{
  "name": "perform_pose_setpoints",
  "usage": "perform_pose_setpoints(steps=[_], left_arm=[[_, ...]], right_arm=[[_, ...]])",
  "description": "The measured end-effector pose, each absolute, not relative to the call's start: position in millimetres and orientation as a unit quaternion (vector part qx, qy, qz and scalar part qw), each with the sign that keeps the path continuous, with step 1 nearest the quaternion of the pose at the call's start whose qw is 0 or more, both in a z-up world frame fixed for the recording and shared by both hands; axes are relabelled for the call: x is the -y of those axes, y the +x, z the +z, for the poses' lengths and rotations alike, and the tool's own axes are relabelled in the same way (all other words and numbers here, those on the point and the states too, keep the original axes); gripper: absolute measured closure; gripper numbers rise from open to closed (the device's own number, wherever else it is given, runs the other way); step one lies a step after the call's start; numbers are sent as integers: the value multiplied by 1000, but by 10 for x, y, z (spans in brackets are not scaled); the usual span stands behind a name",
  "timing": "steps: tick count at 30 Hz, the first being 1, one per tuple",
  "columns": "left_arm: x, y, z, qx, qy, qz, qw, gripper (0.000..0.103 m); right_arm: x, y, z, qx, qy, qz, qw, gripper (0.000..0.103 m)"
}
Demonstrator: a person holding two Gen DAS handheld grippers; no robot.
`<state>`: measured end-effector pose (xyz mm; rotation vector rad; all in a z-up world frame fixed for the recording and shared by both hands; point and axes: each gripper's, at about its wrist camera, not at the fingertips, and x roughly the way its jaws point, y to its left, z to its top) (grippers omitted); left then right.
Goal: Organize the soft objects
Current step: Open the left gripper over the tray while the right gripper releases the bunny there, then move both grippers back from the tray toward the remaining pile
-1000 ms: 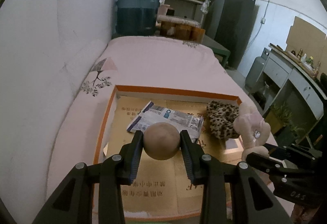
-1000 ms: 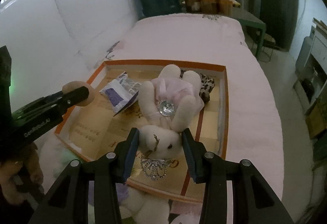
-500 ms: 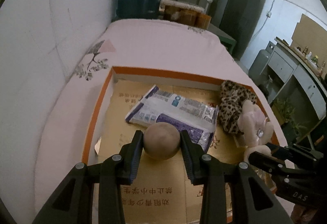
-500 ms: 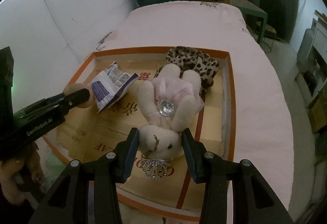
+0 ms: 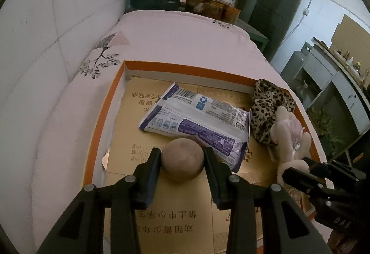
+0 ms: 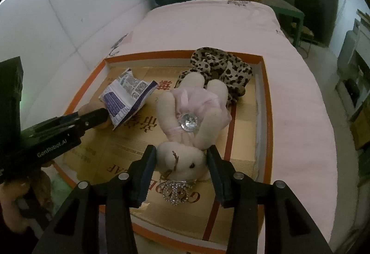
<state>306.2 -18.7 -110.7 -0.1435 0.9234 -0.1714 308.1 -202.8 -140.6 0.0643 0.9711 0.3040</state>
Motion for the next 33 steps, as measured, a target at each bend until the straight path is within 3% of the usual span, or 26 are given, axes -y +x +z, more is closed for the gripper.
perform_pose_setpoints(steps=[5,7,10,15,33], left_arm=[[234,3023,-1084,-443,-49,-77,892,62],[252,2997,-1071,-442,-43,-75,893,55],[265,2957,-1040,-437,-40,-76,895,53],[286,2888,-948,-428,-36,-77,900,49],[263,2567,-590,-394,-35,-80,915,49]], right_arm=[[2061,3057,-1393,-466,39,144,872,54],[2066,3046,-1386,-466,39,143,872,53],[2072,3022,-1366,-465,39,142,873,52],[2098,2969,-1323,-461,42,139,875,44],[2121,2671,-1003,-438,43,138,887,39]])
